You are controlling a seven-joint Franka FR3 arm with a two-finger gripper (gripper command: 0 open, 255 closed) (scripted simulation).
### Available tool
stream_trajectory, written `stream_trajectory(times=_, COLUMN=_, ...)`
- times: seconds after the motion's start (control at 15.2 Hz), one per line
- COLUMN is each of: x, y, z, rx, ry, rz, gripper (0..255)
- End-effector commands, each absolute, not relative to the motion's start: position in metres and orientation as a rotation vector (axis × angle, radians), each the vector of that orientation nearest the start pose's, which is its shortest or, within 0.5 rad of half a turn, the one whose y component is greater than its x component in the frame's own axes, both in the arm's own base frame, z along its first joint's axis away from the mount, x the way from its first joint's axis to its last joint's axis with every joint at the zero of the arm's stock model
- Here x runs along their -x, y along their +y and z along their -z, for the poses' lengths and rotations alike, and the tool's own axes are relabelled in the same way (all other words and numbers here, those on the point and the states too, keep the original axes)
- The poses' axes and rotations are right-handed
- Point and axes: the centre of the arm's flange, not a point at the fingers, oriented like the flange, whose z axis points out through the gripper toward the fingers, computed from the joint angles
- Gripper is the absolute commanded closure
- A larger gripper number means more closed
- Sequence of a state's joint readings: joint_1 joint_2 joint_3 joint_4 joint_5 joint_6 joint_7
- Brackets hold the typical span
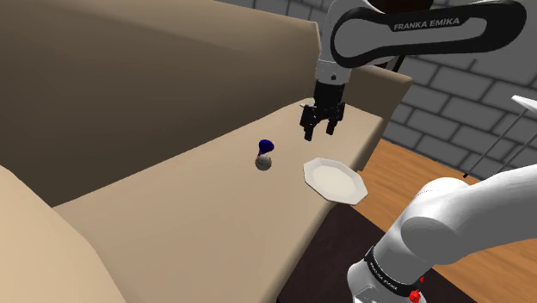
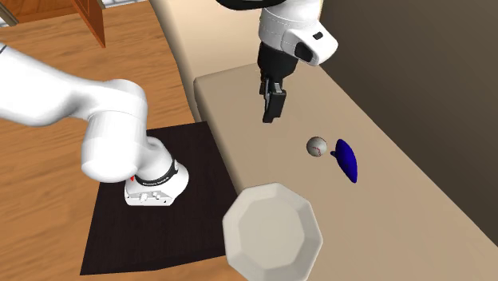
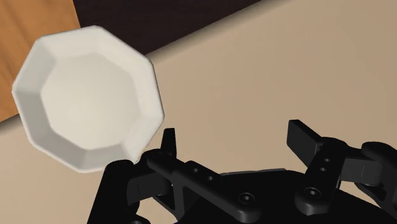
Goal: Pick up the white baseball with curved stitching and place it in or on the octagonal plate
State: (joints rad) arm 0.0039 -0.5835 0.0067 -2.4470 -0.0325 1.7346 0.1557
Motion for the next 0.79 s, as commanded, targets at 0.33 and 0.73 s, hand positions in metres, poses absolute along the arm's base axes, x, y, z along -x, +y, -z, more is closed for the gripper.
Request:
stream_trajectory(times=0.33, x=-0.434, y=0.003, z=-0.439, rx=3.199, ry=0.192, rz=-0.146, gripper=0)
stream_trajectory(times=0.73, x=-0.495, y=0.002, z=-0.394, rx=3.22, ry=0.167, rz=-0.103, gripper=0)
